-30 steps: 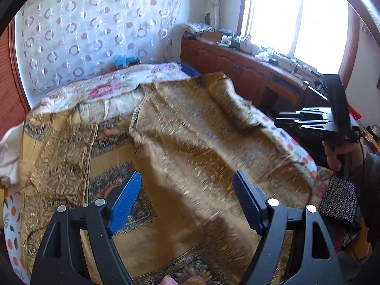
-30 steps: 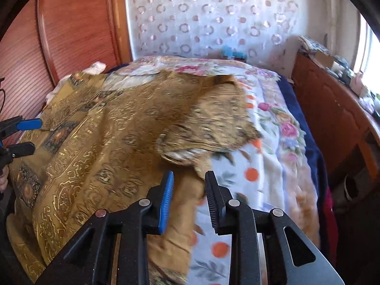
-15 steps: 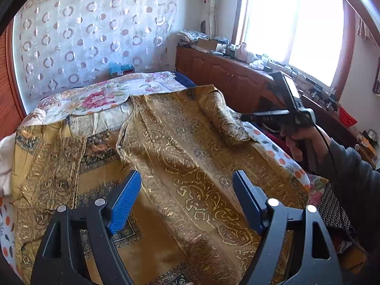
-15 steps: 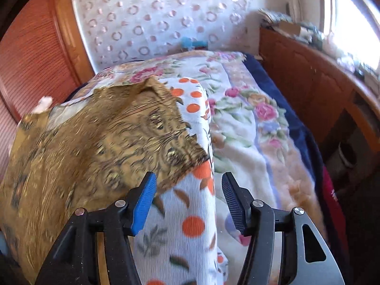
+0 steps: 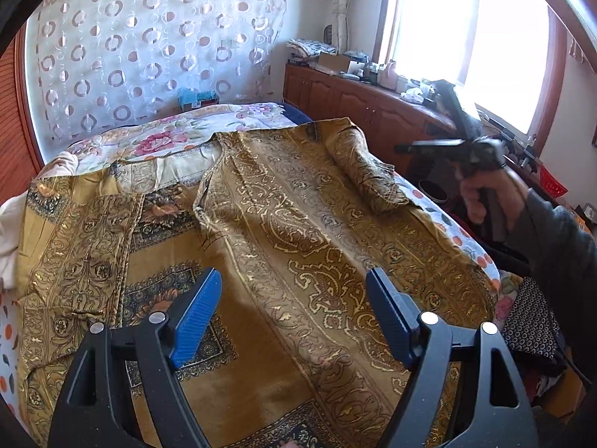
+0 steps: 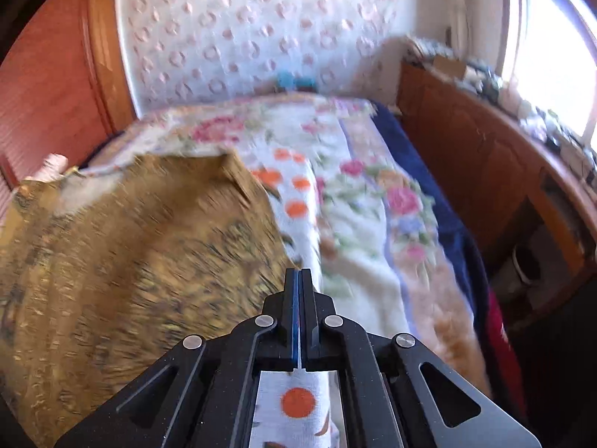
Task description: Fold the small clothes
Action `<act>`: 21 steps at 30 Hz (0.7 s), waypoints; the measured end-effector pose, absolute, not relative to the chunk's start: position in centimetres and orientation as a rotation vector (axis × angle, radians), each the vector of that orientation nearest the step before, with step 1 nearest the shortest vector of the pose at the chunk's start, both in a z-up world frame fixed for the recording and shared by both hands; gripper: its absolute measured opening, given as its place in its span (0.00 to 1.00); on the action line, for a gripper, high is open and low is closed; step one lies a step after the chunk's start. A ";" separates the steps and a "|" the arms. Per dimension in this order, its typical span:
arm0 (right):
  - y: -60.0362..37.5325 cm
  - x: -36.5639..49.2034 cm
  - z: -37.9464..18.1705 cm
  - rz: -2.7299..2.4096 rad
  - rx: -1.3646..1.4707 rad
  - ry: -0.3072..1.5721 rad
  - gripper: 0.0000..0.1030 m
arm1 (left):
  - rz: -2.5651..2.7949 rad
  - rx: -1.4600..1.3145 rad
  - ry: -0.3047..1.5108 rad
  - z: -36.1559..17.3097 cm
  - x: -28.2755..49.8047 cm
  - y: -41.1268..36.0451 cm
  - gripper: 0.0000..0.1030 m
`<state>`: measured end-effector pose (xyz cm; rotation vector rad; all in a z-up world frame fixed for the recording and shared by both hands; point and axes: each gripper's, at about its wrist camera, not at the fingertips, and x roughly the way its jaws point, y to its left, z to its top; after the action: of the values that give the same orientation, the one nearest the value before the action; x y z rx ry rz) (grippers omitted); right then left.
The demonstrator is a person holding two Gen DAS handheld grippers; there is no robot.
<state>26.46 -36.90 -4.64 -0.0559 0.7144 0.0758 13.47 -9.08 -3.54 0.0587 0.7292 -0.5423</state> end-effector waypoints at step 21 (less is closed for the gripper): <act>-38.5 28.7 -7.6 0.034 0.061 0.859 0.35 | -0.530 0.030 0.845 -8.2 14.6 -8.5 0.78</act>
<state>28.71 -38.46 -7.60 0.0614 0.8591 0.0341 14.60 -8.51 -8.16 0.0298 0.8451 -0.5304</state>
